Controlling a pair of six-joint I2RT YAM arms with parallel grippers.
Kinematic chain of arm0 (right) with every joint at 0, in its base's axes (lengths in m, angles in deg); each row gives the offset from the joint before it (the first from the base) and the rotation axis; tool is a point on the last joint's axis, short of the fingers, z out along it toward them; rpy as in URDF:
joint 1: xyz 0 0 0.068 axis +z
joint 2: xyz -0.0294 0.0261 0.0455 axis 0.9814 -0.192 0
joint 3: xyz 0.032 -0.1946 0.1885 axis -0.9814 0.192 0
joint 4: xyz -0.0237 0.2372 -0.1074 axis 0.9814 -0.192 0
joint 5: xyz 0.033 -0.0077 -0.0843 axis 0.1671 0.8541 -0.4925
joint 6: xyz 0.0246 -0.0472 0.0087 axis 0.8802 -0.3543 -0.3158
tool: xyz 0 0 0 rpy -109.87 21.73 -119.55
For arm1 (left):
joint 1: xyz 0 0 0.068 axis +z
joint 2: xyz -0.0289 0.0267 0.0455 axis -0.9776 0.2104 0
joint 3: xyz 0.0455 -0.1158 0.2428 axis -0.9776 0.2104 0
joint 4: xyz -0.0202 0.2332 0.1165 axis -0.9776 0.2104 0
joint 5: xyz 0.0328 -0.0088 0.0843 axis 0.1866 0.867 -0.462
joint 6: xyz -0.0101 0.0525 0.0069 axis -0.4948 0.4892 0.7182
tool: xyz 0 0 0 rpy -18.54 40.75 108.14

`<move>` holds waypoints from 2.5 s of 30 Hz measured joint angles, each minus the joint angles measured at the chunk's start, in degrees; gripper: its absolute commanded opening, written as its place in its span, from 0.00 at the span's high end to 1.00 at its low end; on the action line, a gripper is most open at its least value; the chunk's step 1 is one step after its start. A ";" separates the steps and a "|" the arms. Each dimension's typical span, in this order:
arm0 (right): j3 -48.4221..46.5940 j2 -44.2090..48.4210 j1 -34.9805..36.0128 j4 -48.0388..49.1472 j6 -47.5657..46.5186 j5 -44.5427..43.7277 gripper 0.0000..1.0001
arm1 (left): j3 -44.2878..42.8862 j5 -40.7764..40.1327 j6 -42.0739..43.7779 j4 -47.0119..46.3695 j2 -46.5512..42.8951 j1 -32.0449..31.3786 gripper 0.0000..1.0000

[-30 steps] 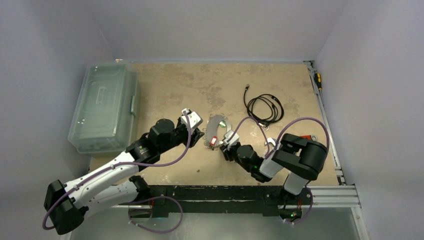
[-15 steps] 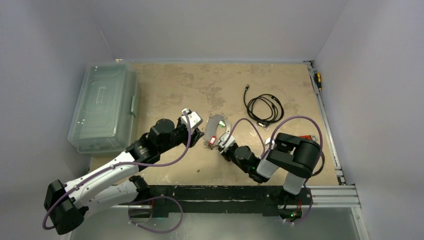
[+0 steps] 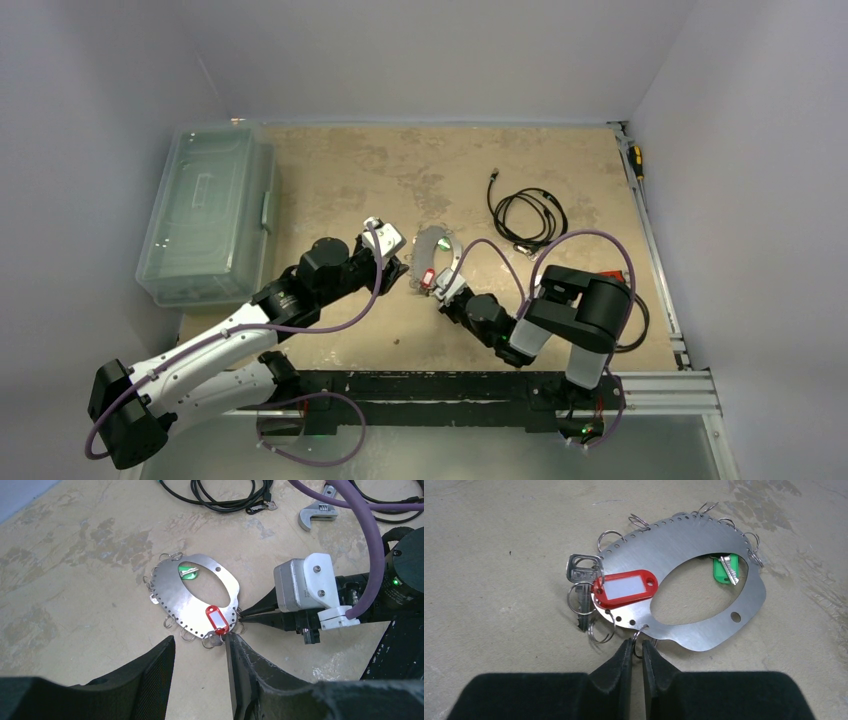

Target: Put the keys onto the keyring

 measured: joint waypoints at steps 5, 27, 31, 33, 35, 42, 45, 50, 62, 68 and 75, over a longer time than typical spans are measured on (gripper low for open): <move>-0.46 -0.94 0.37 0.81 -1.29 -0.09 1.00 | 0.00 0.11 0.00 0.00 0.00 0.00 0.59; 2.51 8.02 1.88 -0.33 -2.03 0.42 1.00 | 0.00 0.37 0.09 0.00 -0.33 0.00 0.61; 3.32 9.38 1.88 -0.46 -1.64 1.88 1.00 | 0.00 0.57 0.09 0.00 -0.79 0.00 0.61; 3.43 10.75 1.88 -0.81 -1.44 2.97 1.00 | 0.00 0.57 0.09 -0.02 -0.90 0.00 0.61; 3.43 12.63 1.88 -1.42 -1.22 3.63 1.00 | 0.00 0.57 0.09 -0.02 -0.92 0.00 0.61; 3.80 24.20 2.25 -6.43 -1.22 5.31 1.00 | 0.00 1.31 0.09 0.00 -1.18 0.00 0.62; 4.13 29.83 2.25 -9.35 -1.57 6.05 1.00 | 0.00 2.47 0.09 -0.02 -1.73 0.00 0.61; 4.13 37.70 2.25 -15.39 -2.54 6.95 1.00 | 0.00 6.05 0.13 -0.24 -4.07 0.00 0.62; 3.76 60.85 2.25 -32.96 -2.27 15.69 1.00 | 2.19 19.12 0.44 -6.82 -12.22 0.00 0.65; 1.70 70.14 2.25 -37.90 -1.16 19.43 1.00 | 2.19 25.49 0.37 -9.11 -13.62 0.00 0.65; -2.05 71.82 2.25 -42.53 -0.35 25.44 1.00 | 0.98 33.42 0.46 -9.22 -11.69 0.00 0.67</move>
